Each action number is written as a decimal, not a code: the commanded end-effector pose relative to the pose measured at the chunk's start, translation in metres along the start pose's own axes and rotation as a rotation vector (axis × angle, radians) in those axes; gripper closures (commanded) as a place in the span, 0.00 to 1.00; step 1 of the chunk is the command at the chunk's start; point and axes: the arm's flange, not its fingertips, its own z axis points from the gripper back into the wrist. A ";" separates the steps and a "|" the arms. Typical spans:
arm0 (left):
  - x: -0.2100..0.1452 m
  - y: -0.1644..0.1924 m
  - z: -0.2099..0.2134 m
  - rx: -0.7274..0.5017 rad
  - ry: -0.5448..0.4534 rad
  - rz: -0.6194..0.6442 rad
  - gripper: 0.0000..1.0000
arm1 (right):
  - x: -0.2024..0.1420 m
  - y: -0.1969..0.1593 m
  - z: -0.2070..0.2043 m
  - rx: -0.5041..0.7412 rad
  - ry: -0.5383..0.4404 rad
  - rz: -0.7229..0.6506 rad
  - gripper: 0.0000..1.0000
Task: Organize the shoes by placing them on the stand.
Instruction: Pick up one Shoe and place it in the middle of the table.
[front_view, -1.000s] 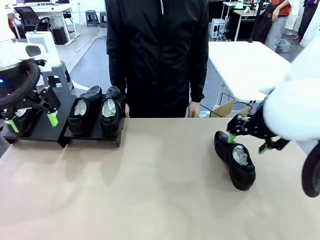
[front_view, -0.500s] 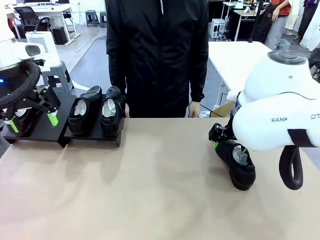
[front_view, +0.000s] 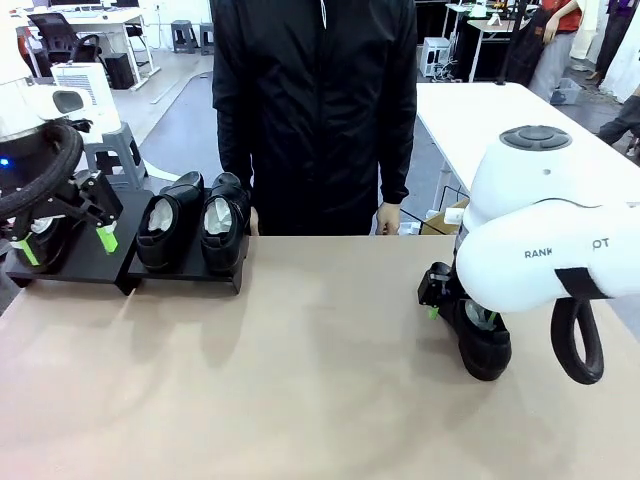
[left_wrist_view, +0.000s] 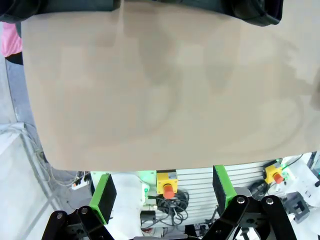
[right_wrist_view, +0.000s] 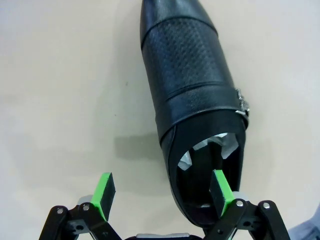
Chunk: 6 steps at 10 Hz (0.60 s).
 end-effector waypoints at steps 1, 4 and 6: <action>0.000 0.002 0.001 -0.006 0.002 -0.011 0.00 | 0.008 0.008 -0.008 0.003 0.016 0.059 0.00; 0.000 0.002 0.001 -0.006 0.002 -0.011 0.00 | 0.015 0.011 -0.026 0.009 0.005 0.105 0.20; 0.000 0.002 0.001 -0.006 0.002 -0.011 0.00 | 0.017 0.011 -0.026 -0.002 -0.005 0.114 0.59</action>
